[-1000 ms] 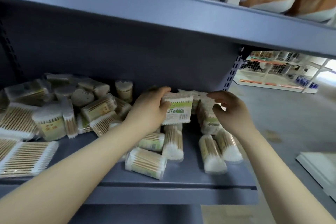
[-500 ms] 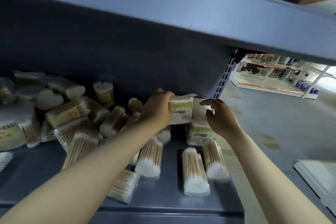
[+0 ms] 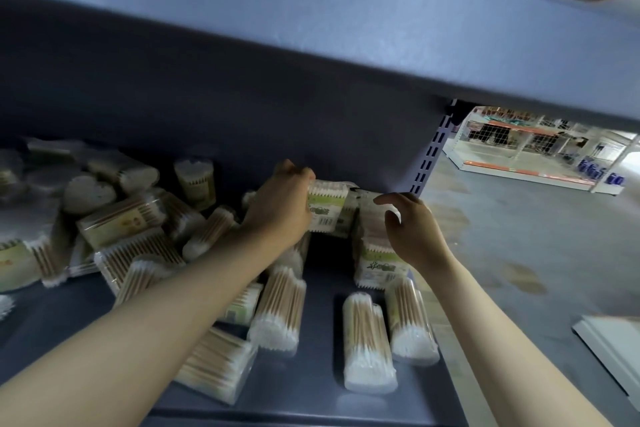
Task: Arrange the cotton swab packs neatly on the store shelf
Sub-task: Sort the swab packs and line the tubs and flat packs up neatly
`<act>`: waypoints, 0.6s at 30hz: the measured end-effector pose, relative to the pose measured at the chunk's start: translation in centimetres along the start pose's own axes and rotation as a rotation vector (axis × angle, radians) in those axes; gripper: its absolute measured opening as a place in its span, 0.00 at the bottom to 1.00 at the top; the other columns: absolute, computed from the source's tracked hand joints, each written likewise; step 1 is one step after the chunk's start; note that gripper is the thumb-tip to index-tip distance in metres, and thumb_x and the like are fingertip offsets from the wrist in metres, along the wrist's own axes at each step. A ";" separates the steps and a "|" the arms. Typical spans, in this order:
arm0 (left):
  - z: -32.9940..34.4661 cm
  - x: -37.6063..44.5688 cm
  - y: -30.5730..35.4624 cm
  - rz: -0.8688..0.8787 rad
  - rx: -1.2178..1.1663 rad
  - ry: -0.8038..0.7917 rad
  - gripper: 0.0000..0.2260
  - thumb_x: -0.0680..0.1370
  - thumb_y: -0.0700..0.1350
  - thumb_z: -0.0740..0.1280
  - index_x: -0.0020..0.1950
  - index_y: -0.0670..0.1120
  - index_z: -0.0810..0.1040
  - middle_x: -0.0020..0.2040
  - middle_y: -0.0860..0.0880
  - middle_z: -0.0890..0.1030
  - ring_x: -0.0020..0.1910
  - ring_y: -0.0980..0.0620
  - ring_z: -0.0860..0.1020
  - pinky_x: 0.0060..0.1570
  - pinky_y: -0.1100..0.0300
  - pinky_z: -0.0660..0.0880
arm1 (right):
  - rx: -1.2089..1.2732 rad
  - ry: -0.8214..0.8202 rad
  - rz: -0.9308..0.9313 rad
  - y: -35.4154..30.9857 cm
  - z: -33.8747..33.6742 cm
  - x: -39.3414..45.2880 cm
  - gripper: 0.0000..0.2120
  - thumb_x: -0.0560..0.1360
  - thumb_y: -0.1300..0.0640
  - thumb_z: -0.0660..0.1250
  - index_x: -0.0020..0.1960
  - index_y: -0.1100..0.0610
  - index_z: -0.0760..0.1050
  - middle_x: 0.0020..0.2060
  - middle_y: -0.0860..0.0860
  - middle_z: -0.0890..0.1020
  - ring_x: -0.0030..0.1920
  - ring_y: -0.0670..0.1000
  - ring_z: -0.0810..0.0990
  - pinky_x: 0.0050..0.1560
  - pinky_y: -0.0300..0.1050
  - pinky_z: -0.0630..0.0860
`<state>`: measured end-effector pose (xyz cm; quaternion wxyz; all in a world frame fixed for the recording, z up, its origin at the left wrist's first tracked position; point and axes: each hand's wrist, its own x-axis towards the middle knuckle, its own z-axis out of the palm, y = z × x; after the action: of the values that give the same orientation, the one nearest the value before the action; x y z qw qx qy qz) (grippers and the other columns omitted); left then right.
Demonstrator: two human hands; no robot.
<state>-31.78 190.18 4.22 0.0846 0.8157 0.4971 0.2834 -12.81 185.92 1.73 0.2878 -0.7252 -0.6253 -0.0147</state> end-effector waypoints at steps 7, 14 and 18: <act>0.7 -0.2 1.5 -0.068 -0.303 0.117 0.15 0.79 0.37 0.58 0.65 0.43 0.71 0.63 0.43 0.70 0.59 0.48 0.72 0.52 0.66 0.64 | 0.002 -0.039 0.017 0.0 0.1 -0.1 0.19 0.76 0.68 0.55 0.63 0.58 0.73 0.63 0.55 0.73 0.64 0.56 0.69 0.57 0.40 0.64; 3.6 -0.8 1.0 -0.212 -0.373 0.048 0.14 0.79 0.39 0.59 0.65 0.43 0.71 0.63 0.43 0.72 0.60 0.46 0.73 0.56 0.58 0.68 | -0.001 -0.077 0.054 0.4 0.3 -0.3 0.19 0.76 0.67 0.55 0.64 0.57 0.72 0.64 0.55 0.72 0.63 0.55 0.70 0.53 0.39 0.65; 3.1 -0.9 -0.1 -0.178 -0.241 0.019 0.15 0.80 0.41 0.58 0.67 0.45 0.68 0.64 0.44 0.71 0.61 0.47 0.72 0.56 0.56 0.68 | -0.009 -0.088 0.040 0.2 0.6 -0.4 0.19 0.76 0.67 0.55 0.65 0.58 0.72 0.64 0.56 0.72 0.64 0.56 0.69 0.53 0.40 0.65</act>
<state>-30.48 189.88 1.25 0.2021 0.7498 0.5303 0.3401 -12.92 185.77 1.03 0.2568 -0.7390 -0.6225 0.0203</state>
